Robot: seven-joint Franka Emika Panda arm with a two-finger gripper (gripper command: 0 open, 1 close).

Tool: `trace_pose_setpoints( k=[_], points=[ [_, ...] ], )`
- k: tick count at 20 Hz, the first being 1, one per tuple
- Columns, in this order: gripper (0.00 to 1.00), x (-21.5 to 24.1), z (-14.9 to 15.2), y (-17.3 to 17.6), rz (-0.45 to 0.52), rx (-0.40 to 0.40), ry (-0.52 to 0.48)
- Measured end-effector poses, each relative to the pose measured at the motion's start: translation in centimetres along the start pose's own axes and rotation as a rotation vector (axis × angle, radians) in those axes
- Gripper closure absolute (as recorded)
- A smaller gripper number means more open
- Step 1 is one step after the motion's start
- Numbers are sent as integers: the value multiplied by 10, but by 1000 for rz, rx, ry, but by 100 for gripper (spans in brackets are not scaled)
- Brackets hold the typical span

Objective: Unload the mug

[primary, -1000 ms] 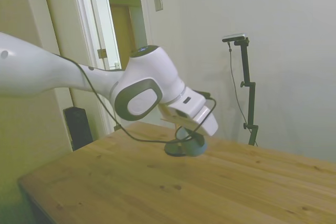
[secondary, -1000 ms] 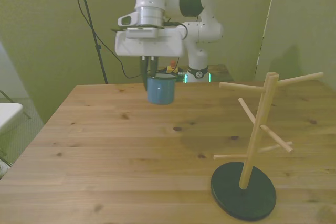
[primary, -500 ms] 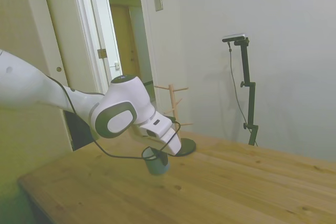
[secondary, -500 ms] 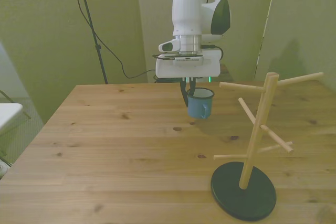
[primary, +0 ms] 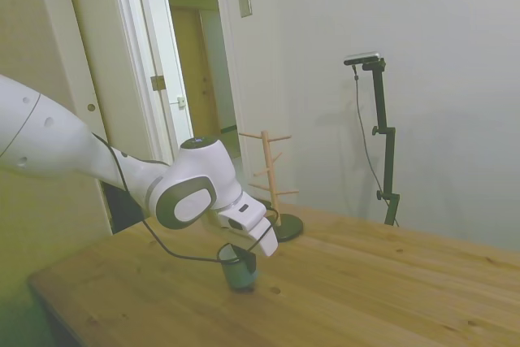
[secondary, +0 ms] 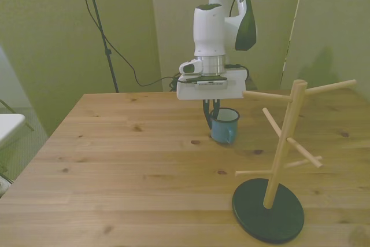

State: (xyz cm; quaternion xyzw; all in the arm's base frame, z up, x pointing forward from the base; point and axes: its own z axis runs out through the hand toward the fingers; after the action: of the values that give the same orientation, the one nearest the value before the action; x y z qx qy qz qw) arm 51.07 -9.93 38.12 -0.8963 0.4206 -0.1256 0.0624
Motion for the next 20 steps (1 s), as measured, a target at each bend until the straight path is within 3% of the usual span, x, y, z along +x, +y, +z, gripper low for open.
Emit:
trace_pose_setpoints(
  k=[10,11,20],
  points=[
    [100,2,7,5,13,-10,-13],
    [0,2,7,5,14,-11,-14],
    [0,3,7,8,7,-20,-26]
  ],
)
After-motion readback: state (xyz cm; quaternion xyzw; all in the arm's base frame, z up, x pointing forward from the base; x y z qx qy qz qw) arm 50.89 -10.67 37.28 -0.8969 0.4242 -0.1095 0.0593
